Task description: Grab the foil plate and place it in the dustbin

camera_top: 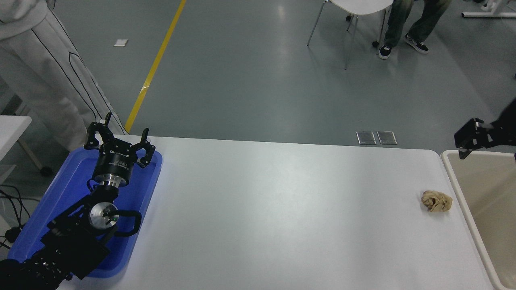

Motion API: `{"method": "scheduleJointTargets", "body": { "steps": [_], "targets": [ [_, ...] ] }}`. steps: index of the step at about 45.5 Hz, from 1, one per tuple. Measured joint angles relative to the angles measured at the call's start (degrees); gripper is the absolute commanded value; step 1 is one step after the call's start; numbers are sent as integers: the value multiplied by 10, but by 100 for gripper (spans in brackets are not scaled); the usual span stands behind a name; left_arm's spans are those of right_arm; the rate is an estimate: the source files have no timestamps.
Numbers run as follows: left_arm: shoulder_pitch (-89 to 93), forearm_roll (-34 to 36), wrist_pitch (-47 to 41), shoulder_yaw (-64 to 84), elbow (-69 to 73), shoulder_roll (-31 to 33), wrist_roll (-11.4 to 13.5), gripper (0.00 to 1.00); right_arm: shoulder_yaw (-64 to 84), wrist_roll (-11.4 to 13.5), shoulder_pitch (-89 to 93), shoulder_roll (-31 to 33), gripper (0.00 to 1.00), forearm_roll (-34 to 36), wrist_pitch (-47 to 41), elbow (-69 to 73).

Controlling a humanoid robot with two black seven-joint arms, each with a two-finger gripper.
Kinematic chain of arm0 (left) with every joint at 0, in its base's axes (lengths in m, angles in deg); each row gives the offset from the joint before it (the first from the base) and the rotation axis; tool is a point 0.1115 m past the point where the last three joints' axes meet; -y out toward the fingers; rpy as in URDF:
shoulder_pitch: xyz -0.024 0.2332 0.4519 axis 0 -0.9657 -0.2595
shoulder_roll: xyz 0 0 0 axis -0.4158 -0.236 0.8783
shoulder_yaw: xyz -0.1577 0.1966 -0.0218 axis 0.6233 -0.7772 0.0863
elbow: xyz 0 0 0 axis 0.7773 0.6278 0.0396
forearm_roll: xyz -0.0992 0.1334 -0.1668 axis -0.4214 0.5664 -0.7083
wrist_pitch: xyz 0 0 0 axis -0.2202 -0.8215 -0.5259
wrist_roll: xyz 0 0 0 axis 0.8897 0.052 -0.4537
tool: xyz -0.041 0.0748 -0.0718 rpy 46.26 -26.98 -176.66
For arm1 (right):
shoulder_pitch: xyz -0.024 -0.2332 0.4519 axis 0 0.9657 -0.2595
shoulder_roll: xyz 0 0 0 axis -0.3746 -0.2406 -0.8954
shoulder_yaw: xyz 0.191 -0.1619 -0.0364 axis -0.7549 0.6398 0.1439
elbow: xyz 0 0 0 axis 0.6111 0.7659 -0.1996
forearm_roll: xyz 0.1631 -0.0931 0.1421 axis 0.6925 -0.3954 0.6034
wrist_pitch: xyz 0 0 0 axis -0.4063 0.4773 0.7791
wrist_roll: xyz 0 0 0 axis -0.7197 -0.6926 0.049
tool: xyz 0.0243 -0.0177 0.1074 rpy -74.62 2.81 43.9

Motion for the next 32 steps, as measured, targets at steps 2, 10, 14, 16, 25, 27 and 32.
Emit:
{"method": "scheduleJointTargets", "body": {
  "steps": [2,10,14,16,25,27,32],
  "targets": [
    [0,0,0,0,0,0,0,100,-4,0,-5,-7,100,0,-1,6],
    [0,0,0,0,0,0,0,100,-15,0,-13,-40,100,0,-2,16],
    [0,0,0,0,0,0,0,100,-18,0,-13,-54,100,0,-2,18],
    [0,0,0,0,0,0,0,100,-19,0,-13,-59,100,0,-2,19],
    [1,1,0,0,0,1,0,100,-21,0,-10,-72,100,0,-3,18],
    [1,1,0,0,0,1,0,100,-22,0,-10,-73,100,0,-3,17],
    [1,1,1,0,0,1,0,100,-21,0,-10,-76,100,1,-3,14]
  ]
}}
